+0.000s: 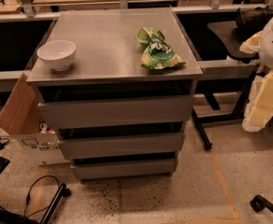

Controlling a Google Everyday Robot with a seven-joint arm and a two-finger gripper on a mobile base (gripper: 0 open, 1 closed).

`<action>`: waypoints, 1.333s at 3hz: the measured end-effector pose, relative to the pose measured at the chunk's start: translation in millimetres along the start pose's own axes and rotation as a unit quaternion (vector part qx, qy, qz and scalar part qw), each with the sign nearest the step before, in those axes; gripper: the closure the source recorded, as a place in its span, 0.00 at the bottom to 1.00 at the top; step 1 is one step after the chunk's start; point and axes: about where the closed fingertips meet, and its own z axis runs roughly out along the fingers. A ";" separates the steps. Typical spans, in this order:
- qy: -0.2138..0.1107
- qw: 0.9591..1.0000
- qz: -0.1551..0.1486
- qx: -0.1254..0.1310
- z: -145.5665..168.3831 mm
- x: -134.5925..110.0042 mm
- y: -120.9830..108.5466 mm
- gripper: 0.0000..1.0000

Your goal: Open top drawer

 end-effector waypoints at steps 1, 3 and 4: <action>0.000 1.000 -0.001 0.001 3.9 -2.6 -1.0 0.00; 0.005 0.998 -0.064 0.016 105.8 -74.1 -21.8 0.00; 0.018 0.996 -0.084 0.030 151.3 -100.0 -34.6 0.00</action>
Offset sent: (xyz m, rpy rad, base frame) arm 0.0475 0.0484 -0.0597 -0.0097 -0.0105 0.0444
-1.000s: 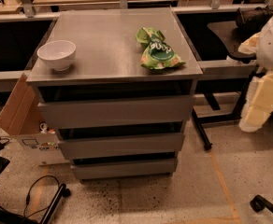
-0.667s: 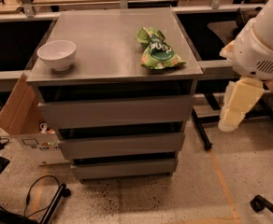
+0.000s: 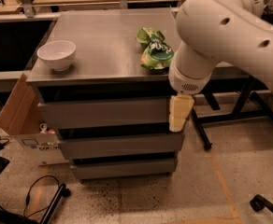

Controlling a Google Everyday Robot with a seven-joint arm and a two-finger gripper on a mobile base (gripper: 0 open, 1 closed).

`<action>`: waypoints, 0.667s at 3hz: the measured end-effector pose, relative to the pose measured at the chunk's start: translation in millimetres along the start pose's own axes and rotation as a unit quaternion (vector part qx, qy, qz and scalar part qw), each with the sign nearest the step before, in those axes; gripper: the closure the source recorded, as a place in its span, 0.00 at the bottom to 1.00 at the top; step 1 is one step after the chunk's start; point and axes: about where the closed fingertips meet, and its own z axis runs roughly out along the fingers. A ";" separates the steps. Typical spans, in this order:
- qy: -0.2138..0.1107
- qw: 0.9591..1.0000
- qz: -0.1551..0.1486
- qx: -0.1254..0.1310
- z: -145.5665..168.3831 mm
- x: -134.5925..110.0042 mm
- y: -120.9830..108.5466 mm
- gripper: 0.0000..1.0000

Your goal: Open top drawer

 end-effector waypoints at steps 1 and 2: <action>0.022 1.000 -0.009 0.002 40.3 -12.1 -8.7 0.00; 0.056 0.998 -0.014 -0.011 86.3 -15.2 -9.0 0.00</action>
Offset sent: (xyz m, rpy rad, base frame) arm 0.0509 0.0271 -0.1059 -0.1566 0.0528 -0.0192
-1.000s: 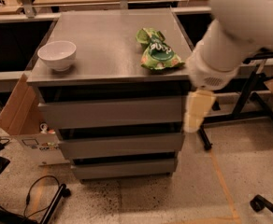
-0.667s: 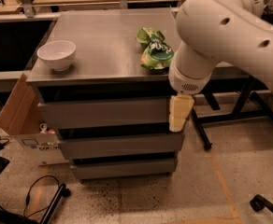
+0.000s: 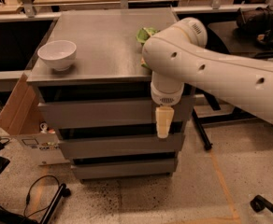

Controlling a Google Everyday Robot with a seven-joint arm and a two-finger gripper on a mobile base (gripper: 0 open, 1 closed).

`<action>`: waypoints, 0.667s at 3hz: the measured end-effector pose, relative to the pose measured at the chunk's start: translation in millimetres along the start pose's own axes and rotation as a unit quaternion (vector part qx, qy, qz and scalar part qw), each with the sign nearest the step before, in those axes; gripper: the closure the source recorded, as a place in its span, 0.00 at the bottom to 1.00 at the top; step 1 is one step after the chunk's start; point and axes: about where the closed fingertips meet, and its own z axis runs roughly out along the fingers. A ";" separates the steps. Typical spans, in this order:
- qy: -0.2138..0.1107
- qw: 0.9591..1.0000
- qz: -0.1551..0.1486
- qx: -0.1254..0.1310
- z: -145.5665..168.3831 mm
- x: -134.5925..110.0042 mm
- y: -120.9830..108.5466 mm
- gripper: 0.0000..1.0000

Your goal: Open top drawer

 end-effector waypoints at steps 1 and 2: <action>0.015 1.000 -0.004 -0.010 23.1 -4.1 -0.8 0.00; 0.013 1.000 -0.007 -0.018 44.8 -6.9 -7.5 0.00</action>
Offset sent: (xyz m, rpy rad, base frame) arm 0.0397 0.0089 -0.0630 -0.0174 0.0568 0.0182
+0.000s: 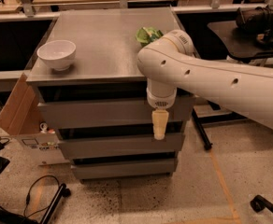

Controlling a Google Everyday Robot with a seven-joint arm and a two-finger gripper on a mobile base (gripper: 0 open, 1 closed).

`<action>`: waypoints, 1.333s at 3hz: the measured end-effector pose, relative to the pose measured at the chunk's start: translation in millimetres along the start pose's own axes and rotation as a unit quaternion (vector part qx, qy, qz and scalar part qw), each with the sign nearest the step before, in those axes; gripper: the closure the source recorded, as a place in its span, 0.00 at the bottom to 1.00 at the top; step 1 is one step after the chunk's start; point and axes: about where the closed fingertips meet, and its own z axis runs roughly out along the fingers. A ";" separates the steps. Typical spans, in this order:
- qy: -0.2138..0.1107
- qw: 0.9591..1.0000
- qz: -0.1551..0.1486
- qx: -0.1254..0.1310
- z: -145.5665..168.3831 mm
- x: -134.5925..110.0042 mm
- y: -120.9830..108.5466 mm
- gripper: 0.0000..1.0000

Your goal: Open top drawer

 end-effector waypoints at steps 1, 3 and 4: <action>-0.005 1.000 -0.003 0.000 15.3 -2.9 -10.2 0.00; -0.028 1.000 0.006 0.000 42.8 -14.9 -25.6 0.00; -0.034 0.999 0.010 -0.007 54.1 -20.6 -27.1 0.00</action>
Offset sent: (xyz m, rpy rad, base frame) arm 0.0397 0.0080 -0.0310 0.0476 -0.0188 0.0119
